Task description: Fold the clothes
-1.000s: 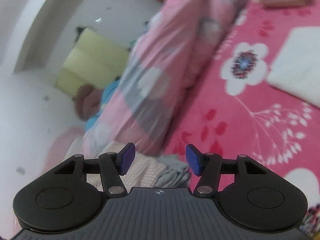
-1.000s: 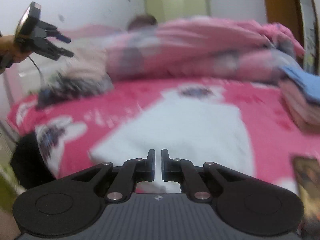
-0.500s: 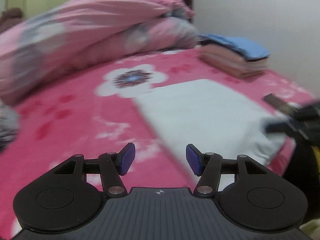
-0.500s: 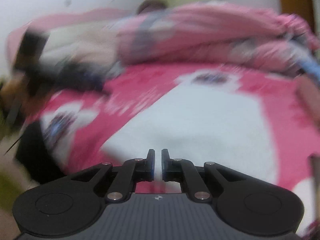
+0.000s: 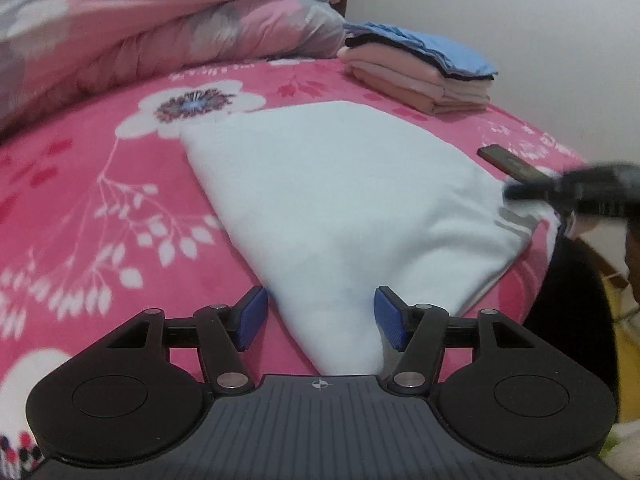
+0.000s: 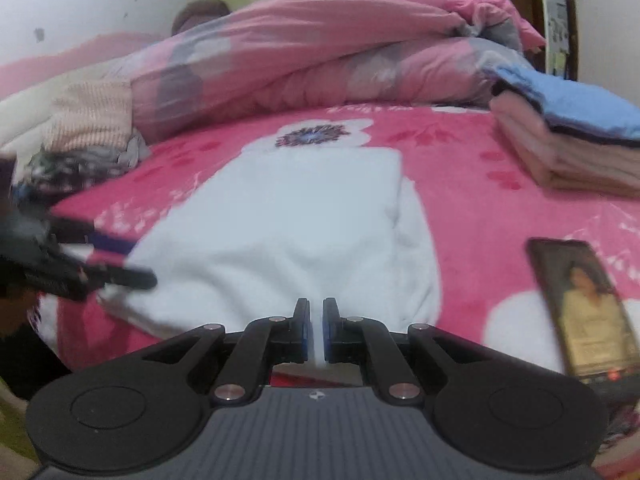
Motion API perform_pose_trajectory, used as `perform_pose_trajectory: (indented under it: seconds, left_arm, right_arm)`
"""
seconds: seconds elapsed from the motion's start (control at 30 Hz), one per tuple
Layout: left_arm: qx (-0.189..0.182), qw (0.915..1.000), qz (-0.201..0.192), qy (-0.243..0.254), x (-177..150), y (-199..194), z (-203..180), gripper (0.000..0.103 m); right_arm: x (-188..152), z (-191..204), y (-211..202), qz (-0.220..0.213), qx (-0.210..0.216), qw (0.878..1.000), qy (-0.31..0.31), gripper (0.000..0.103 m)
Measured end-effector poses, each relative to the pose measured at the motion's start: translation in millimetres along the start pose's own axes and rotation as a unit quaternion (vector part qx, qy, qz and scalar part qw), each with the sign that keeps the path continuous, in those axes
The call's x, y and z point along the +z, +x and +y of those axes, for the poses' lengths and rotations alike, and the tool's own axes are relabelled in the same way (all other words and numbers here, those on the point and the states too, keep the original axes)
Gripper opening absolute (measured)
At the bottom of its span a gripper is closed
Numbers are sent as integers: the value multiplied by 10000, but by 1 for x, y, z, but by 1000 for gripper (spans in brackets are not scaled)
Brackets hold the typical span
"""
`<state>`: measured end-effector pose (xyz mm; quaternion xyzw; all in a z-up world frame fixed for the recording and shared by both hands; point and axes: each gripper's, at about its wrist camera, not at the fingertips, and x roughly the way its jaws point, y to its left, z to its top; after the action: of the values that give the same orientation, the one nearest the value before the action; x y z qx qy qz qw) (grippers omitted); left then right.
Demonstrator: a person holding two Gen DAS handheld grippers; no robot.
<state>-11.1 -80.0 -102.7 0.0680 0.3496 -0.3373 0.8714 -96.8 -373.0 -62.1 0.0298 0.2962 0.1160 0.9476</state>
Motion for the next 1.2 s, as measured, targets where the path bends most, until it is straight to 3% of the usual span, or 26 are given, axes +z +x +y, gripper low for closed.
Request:
perform_pose_trajectory:
  seconds: [0.1,0.17,0.23,0.3,0.4,0.5,0.77,0.8,0.87,0.93,0.97,1.07,1.2]
  left_arm:
    - [-89,9997,73,-234,0,0,3,60]
    - [-111,9993,97,-346,0,0,4,60]
    - [-113,9991,85,-393,-1,0,5,60]
    - [-116,9991,61,-410,-3,-1,5,60]
    - [-173,9987,63,-477,-4,0,8,60]
    - [-213,9984,86,-511,-3,0,10,60]
    - [-137,9980,185,-589,0,0,8,61]
    - [-116,9979,211,-600,0,1,8,62]
    - [-49,9978,268,-599,2,1,7,62]
    - [29,9976,314,-617,3,1,5,64]
    - [63,9975,326,-629,4,1,4,64]
    - [164,9970,362,-668,5,1,1,65]
    - [293,9961,435,-714,7,0,-2,67]
  right_arm:
    - [25,-3,5,-600,126,9981,60,6]
    - [37,-9,24,-744,190,9968,226,6]
    - [39,-25,50,-583,138,9966,561,7]
    - [33,-50,69,-295,-222,9942,1008,6]
    - [20,-87,60,-430,-626,9766,2010,8]
    - [15,-96,38,-755,-591,9636,2497,8]
    - [0,-15,21,-963,306,9875,1213,9]
    - [-4,-9,19,-956,250,9890,1102,9]
    - [-13,-7,15,-875,-314,9903,1035,9]
    - [-20,-12,2,-1012,-1004,9829,1170,10]
    - [-21,-14,-5,-1162,-1144,9783,1277,10]
    - [-21,-10,-20,-1456,-899,9773,1251,10]
    - [-22,12,-6,-1218,-433,9896,634,10]
